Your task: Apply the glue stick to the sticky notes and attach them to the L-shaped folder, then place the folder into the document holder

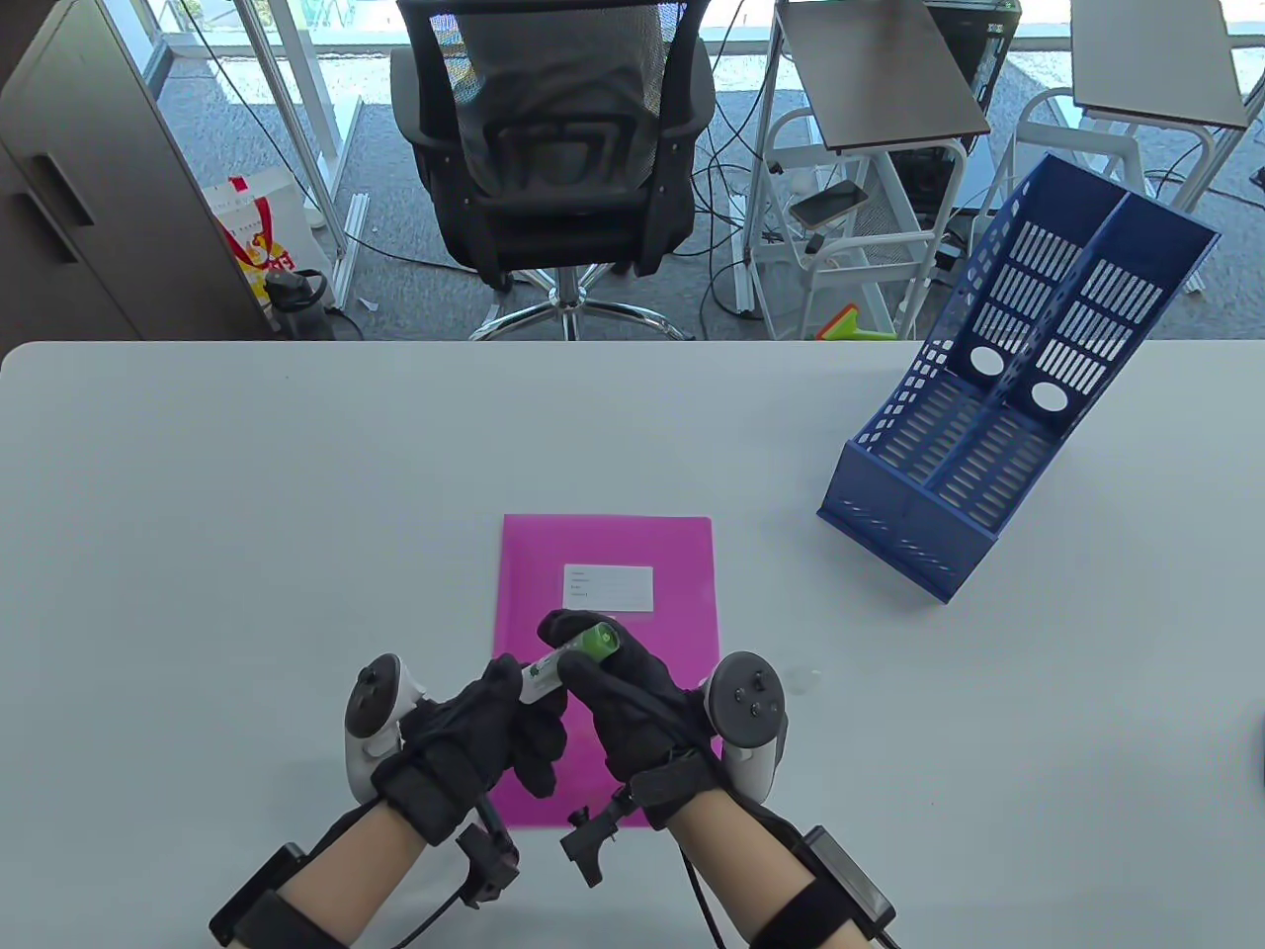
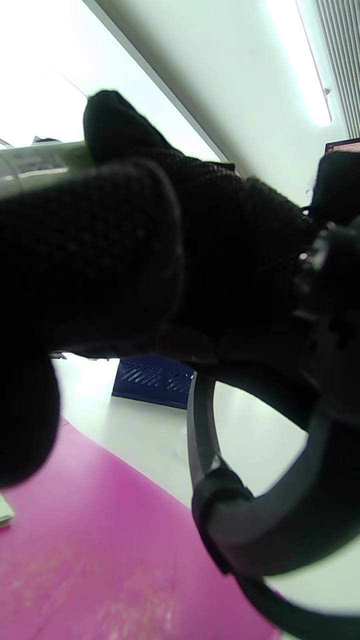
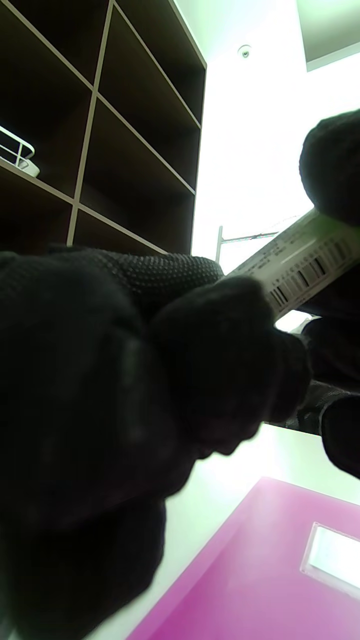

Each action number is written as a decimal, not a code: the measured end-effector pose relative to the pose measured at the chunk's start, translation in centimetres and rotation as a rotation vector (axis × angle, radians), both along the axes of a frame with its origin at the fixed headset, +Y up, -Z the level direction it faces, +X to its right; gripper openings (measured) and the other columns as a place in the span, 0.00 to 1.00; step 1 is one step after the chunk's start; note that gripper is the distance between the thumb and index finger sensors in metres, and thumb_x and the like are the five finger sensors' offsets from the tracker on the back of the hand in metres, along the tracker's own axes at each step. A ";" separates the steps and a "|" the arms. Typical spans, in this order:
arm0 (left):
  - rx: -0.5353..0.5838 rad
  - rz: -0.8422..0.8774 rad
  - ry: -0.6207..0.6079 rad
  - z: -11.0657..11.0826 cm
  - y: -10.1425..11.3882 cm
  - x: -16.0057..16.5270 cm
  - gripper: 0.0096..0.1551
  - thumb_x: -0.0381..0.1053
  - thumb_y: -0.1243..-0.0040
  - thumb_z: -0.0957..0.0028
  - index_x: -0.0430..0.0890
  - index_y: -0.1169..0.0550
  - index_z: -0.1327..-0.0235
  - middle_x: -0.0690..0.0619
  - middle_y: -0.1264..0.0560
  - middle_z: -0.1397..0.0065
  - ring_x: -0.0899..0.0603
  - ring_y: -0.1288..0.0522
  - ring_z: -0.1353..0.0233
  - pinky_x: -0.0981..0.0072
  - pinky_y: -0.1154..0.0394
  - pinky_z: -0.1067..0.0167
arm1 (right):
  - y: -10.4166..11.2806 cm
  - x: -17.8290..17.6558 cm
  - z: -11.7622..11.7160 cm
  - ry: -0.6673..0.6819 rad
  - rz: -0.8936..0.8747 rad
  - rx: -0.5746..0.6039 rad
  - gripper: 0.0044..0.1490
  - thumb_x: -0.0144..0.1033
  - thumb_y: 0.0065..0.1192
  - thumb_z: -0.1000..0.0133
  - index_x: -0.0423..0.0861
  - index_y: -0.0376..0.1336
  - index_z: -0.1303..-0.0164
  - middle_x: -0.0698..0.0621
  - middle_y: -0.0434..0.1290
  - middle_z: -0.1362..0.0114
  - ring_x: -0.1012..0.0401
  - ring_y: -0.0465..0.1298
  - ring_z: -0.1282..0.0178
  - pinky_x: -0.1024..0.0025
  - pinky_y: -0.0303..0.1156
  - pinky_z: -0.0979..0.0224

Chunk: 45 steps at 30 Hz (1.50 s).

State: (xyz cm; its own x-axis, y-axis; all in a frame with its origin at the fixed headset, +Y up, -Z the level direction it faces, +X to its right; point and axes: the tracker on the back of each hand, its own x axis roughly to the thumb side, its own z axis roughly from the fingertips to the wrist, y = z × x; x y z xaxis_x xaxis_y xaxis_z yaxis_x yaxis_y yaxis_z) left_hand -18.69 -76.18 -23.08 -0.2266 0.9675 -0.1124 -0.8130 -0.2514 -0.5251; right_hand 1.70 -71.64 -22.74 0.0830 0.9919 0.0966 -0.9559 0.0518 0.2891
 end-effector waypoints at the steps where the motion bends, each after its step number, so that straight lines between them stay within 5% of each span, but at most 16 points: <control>1: 0.000 -0.009 -0.001 -0.1 0.0 -0.1 0.37 0.64 0.64 0.39 0.35 0.21 0.52 0.50 0.15 0.68 0.57 0.13 0.78 0.67 0.18 0.72 | 0.1 0.1 0.0 0.002 0.004 0.003 0.32 0.52 0.58 0.41 0.54 0.59 0.27 0.53 0.65 0.21 0.49 0.60 0.16 0.41 0.56 0.20; 3: 0.030 -0.047 0.017 -0.2 0.2 -0.3 0.36 0.66 0.60 0.40 0.37 0.22 0.48 0.49 0.14 0.64 0.57 0.12 0.74 0.67 0.17 0.68 | 0.3 0.3 -0.1 -0.012 0.030 0.025 0.32 0.53 0.58 0.42 0.54 0.59 0.27 0.54 0.66 0.21 0.50 0.61 0.16 0.41 0.57 0.20; 6: 0.058 -0.023 0.006 -0.1 0.5 -0.2 0.37 0.62 0.45 0.42 0.46 0.41 0.28 0.51 0.25 0.34 0.57 0.14 0.51 0.66 0.19 0.49 | 0.3 0.6 -0.2 -0.062 0.042 0.023 0.32 0.53 0.57 0.41 0.54 0.59 0.27 0.54 0.66 0.22 0.50 0.61 0.17 0.42 0.57 0.20; 10: 0.137 -0.127 0.084 -0.2 0.9 -0.3 0.34 0.60 0.41 0.46 0.45 0.35 0.33 0.53 0.21 0.42 0.60 0.12 0.57 0.70 0.17 0.54 | 0.1 0.5 -0.1 -0.045 0.012 0.000 0.32 0.53 0.57 0.41 0.53 0.59 0.27 0.54 0.66 0.22 0.50 0.61 0.17 0.42 0.57 0.20; 13: 0.116 -0.085 0.037 -0.1 0.6 -0.3 0.31 0.62 0.50 0.41 0.41 0.31 0.35 0.50 0.19 0.48 0.58 0.12 0.60 0.67 0.17 0.57 | 0.2 0.4 -0.1 -0.031 0.014 0.007 0.32 0.53 0.57 0.41 0.54 0.59 0.27 0.54 0.66 0.22 0.50 0.61 0.17 0.42 0.57 0.20; 19: 0.019 0.001 -0.038 -0.1 -0.1 0.1 0.36 0.62 0.66 0.38 0.34 0.21 0.55 0.50 0.14 0.69 0.57 0.13 0.78 0.66 0.18 0.71 | 0.2 0.2 0.0 -0.023 0.032 0.016 0.32 0.53 0.57 0.41 0.53 0.60 0.28 0.53 0.67 0.22 0.50 0.61 0.17 0.42 0.57 0.20; 22: 0.032 -0.024 -0.068 -0.2 -0.2 0.1 0.37 0.63 0.68 0.37 0.36 0.23 0.50 0.49 0.15 0.64 0.57 0.12 0.73 0.66 0.17 0.67 | 0.1 0.3 -0.1 -0.028 0.031 0.014 0.32 0.53 0.58 0.41 0.53 0.60 0.28 0.53 0.67 0.22 0.50 0.61 0.17 0.41 0.57 0.20; 25: 0.002 0.036 -0.044 0.0 -0.2 0.2 0.35 0.64 0.52 0.38 0.43 0.41 0.29 0.48 0.25 0.37 0.54 0.14 0.53 0.63 0.20 0.51 | 0.2 0.4 -0.1 -0.042 0.039 0.015 0.32 0.53 0.58 0.41 0.53 0.60 0.28 0.53 0.67 0.22 0.50 0.61 0.17 0.42 0.57 0.20; 27: 0.034 0.002 -0.019 -0.2 0.2 0.0 0.33 0.61 0.48 0.40 0.43 0.39 0.32 0.49 0.23 0.40 0.56 0.14 0.55 0.66 0.19 0.53 | 0.1 0.4 -0.1 -0.037 0.034 0.018 0.32 0.54 0.57 0.41 0.53 0.60 0.28 0.53 0.67 0.22 0.50 0.61 0.17 0.42 0.57 0.20; 30: 0.095 -0.079 -0.013 -0.3 0.5 -0.2 0.33 0.62 0.55 0.40 0.38 0.35 0.36 0.52 0.19 0.50 0.59 0.13 0.62 0.69 0.18 0.59 | 0.1 0.3 0.0 -0.035 0.025 0.008 0.32 0.53 0.57 0.41 0.52 0.60 0.28 0.53 0.67 0.22 0.50 0.61 0.17 0.42 0.57 0.20; 36: -0.025 0.015 -0.071 -0.2 -0.4 0.2 0.38 0.64 0.69 0.41 0.36 0.21 0.54 0.52 0.15 0.69 0.58 0.14 0.79 0.68 0.18 0.72 | 0.1 -0.1 0.2 -0.001 0.026 0.012 0.32 0.53 0.57 0.41 0.53 0.60 0.27 0.53 0.67 0.22 0.50 0.61 0.17 0.41 0.57 0.20; 39: -0.089 0.016 -0.105 -0.3 -0.8 0.2 0.38 0.65 0.69 0.39 0.38 0.22 0.54 0.52 0.15 0.69 0.58 0.14 0.77 0.68 0.18 0.71 | 0.0 -0.1 0.1 0.002 0.038 0.014 0.32 0.53 0.57 0.41 0.53 0.60 0.28 0.53 0.67 0.22 0.50 0.61 0.17 0.41 0.56 0.20; 42: -0.061 0.052 -0.127 -0.3 -0.9 0.2 0.38 0.70 0.58 0.40 0.39 0.30 0.36 0.50 0.18 0.52 0.54 0.13 0.64 0.66 0.19 0.60 | 0.0 0.1 -0.2 0.001 0.054 0.014 0.32 0.53 0.58 0.40 0.52 0.61 0.28 0.53 0.67 0.22 0.49 0.60 0.17 0.40 0.56 0.20; 45: 0.002 0.010 -0.135 -0.6 -0.6 -0.1 0.34 0.66 0.55 0.39 0.40 0.30 0.38 0.53 0.18 0.54 0.59 0.14 0.66 0.69 0.19 0.62 | 0.4 0.7 -1.0 0.082 0.121 0.032 0.34 0.54 0.59 0.40 0.49 0.62 0.26 0.49 0.66 0.20 0.45 0.57 0.15 0.36 0.52 0.20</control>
State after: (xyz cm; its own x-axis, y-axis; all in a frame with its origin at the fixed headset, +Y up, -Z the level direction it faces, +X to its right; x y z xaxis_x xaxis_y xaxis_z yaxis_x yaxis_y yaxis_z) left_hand -18.81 -76.76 -23.66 -0.2197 0.9654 -0.1405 -0.7325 -0.2584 -0.6298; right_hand 2.39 -71.28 -23.78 -0.0277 0.9916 0.1260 -0.9279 -0.0724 0.3656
